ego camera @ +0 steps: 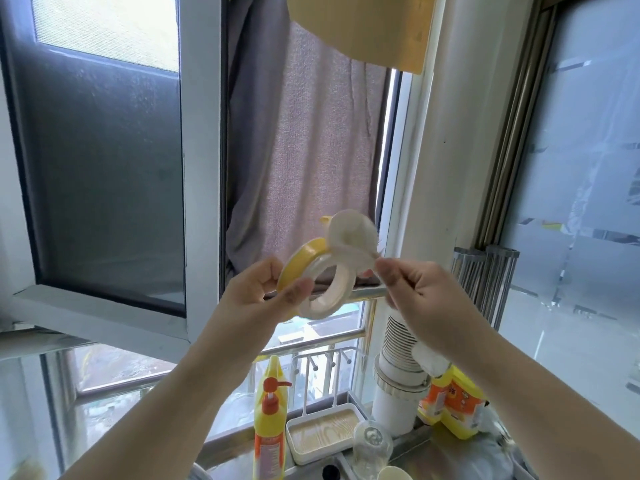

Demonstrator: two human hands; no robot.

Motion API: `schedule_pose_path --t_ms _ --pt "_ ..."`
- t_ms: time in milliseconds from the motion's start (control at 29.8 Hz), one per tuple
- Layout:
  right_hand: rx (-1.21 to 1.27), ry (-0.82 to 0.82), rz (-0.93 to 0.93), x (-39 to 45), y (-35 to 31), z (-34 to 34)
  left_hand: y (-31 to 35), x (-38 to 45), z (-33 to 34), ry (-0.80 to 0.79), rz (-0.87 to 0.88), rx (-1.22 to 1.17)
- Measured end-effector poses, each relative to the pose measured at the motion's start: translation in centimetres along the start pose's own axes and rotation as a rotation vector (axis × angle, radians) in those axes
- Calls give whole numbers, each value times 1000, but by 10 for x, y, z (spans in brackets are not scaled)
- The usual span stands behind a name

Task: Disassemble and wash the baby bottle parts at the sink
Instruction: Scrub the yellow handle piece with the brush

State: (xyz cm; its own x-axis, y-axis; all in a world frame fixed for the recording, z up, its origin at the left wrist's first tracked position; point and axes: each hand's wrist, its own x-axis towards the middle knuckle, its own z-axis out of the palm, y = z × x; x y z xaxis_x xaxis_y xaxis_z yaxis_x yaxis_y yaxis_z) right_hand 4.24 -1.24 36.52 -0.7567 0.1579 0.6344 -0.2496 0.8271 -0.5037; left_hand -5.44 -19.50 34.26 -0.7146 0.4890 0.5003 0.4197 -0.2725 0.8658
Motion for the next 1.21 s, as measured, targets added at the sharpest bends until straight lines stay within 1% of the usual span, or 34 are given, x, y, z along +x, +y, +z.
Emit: schedule_pose_path --t_ms 67,201,235,369,437,470,638,739,806,873,974,1041,1108,1209 --pt "1 -50 -38 -4 1 8 -1 0 -3 -5 -33 9" --pt "-48 -68 -26 -3 4 15 -2 0 -4 -171 -118 81" --pt "-52 -79 -33 -3 5 17 -1 -1 -3 -190 -124 88" --pt "-49 -110 -33 -3 4 18 -2 0 -3 -102 -134 51" --pt "-57 -122 -1 -4 3 13 -4 -2 -6 -83 -124 30" --pt "-54 -120 10 -3 2 10 -4 -3 -8 -102 -114 25" --pt "-43 25 53 22 -5 7 -7 -4 -5 -275 -35 49" --pt "40 -46 79 16 -9 7 -8 -6 -6 -330 -9 55" --pt "63 -85 47 3 -9 6 -10 -10 -10 -362 -14 40" --pt "-27 -64 -15 -6 -9 5 -13 -10 -11 -340 -33 -46" --pt "-144 -15 -122 -16 -13 9 -13 -5 -7 -247 -92 -199" --pt "-211 -26 -173 -21 -16 11 -13 -2 -4 -191 -90 -166" --pt "-251 -7 -154 -19 -12 8 -13 -2 -3 -199 -78 -112" --pt "-227 13 -61 -15 -9 5 -14 -2 -5 -217 -85 -128"
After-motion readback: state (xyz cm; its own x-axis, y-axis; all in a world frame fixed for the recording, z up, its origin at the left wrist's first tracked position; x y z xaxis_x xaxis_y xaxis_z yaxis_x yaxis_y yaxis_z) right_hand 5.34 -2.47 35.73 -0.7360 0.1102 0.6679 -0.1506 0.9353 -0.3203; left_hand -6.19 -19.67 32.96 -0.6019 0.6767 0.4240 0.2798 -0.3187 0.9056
